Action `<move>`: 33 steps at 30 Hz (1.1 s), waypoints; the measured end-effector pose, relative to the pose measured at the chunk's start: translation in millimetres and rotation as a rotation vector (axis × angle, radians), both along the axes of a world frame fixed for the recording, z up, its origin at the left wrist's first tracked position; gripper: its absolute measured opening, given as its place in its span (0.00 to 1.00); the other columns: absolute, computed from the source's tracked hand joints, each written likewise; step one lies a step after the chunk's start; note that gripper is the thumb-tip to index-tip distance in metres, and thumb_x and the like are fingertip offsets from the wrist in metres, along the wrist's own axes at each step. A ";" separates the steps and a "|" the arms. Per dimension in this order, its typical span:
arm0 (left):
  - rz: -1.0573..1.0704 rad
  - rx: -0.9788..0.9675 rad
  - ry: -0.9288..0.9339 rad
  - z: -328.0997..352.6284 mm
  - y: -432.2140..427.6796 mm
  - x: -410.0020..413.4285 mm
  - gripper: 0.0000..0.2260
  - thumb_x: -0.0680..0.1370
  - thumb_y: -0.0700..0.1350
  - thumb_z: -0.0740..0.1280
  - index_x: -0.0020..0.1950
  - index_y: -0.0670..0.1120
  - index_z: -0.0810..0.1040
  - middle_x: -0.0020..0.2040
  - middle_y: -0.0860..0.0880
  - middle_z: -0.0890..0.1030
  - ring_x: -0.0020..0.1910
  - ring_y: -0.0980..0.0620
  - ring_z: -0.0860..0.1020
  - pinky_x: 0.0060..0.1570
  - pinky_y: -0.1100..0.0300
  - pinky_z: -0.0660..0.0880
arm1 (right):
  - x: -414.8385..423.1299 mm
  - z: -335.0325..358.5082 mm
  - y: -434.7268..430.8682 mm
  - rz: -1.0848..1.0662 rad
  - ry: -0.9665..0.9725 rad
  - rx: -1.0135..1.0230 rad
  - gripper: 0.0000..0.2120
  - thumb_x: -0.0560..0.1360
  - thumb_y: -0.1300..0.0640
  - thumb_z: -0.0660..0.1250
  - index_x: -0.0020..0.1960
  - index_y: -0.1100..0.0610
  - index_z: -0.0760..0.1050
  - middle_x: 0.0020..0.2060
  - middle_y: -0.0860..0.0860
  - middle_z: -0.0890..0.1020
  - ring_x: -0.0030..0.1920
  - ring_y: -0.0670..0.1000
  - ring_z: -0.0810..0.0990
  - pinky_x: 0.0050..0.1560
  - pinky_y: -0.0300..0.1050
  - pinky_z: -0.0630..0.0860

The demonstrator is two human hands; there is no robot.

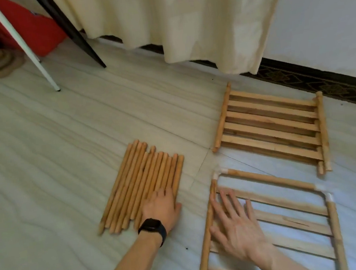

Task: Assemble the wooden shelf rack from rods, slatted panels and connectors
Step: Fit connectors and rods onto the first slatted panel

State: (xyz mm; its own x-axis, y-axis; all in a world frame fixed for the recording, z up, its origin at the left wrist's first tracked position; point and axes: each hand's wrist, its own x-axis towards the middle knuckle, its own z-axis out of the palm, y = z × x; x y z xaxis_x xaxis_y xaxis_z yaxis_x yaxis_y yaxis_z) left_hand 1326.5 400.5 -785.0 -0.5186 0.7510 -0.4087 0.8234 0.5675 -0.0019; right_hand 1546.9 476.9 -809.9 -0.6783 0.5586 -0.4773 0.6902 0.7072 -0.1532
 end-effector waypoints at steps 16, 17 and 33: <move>-0.067 0.336 -0.170 14.9 -0.8 23.5 0.14 0.83 0.58 0.56 0.59 0.51 0.73 0.54 0.53 0.77 0.44 0.48 0.80 0.38 0.54 0.75 | -16.5 51.8 27.3 -0.448 0.346 -0.442 0.51 0.66 0.18 0.54 0.81 0.45 0.53 0.78 0.46 0.61 0.77 0.49 0.61 0.77 0.52 0.60; -0.130 0.382 -0.185 19.3 1.7 29.0 0.14 0.82 0.58 0.56 0.59 0.51 0.73 0.53 0.53 0.77 0.42 0.50 0.80 0.37 0.54 0.75 | -22.5 65.1 36.7 -0.618 0.463 -0.541 0.51 0.64 0.18 0.59 0.78 0.45 0.60 0.74 0.45 0.69 0.72 0.47 0.71 0.73 0.51 0.68; -0.489 0.179 -0.199 -62.3 32.3 91.6 0.36 0.82 0.65 0.45 0.81 0.45 0.36 0.79 0.49 0.32 0.76 0.52 0.27 0.78 0.40 0.44 | -43.4 146.5 136.7 -1.330 1.446 -0.746 0.30 0.76 0.29 0.58 0.29 0.52 0.62 0.24 0.48 0.61 0.26 0.49 0.62 0.34 0.42 0.64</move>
